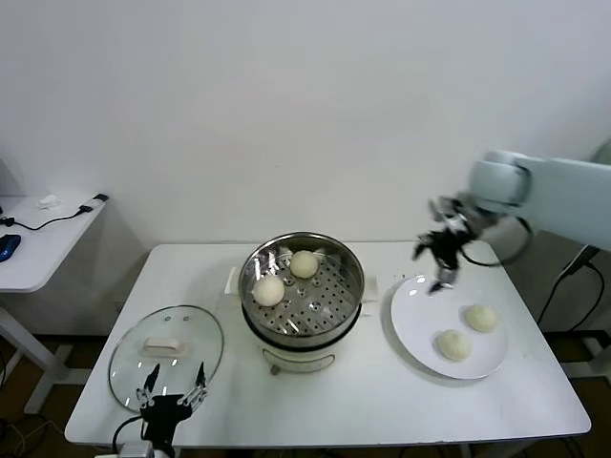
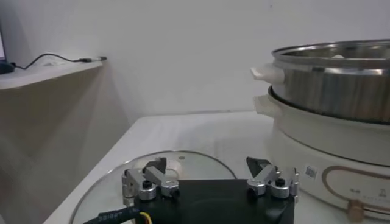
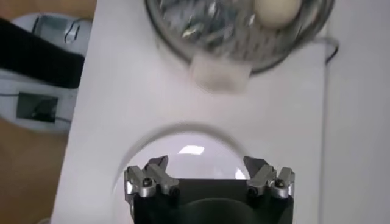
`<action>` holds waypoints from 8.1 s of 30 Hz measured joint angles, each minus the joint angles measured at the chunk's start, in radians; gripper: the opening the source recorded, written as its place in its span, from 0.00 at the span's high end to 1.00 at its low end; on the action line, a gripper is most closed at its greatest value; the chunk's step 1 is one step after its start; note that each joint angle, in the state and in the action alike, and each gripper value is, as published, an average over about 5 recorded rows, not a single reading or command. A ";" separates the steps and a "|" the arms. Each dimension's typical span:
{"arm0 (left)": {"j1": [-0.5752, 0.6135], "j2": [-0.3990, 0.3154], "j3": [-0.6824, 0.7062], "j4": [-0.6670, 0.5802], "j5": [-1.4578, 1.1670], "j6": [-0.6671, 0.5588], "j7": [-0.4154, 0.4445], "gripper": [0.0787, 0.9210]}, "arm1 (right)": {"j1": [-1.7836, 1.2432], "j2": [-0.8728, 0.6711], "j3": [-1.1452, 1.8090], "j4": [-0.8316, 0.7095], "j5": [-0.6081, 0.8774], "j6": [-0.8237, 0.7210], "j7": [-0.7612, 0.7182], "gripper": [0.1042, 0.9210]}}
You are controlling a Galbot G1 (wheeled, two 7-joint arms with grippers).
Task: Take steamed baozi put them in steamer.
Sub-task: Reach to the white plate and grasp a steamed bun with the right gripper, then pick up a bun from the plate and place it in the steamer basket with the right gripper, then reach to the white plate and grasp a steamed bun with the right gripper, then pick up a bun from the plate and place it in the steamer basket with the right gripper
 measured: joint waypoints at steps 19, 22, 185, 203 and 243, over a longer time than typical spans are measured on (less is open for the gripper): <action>-0.003 -0.006 -0.013 0.022 0.002 0.005 0.000 0.12 | -0.424 -0.093 0.262 -0.096 -0.208 -0.052 0.083 0.12; -0.006 -0.006 -0.013 0.024 0.003 0.006 0.000 0.12 | -0.479 -0.089 0.300 -0.108 -0.217 -0.063 0.102 0.12; -0.006 -0.007 -0.026 0.035 0.034 -0.018 0.005 0.12 | -0.719 0.070 0.667 -0.620 -0.478 0.229 -0.007 0.13; 0.005 -0.007 -0.021 0.024 0.038 -0.019 0.002 0.12 | -0.575 0.016 0.580 -0.502 -0.401 0.179 -0.019 0.35; 0.007 0.000 -0.007 0.022 0.026 -0.009 -0.004 0.12 | -0.158 0.416 0.195 -0.052 0.194 -0.194 0.214 0.35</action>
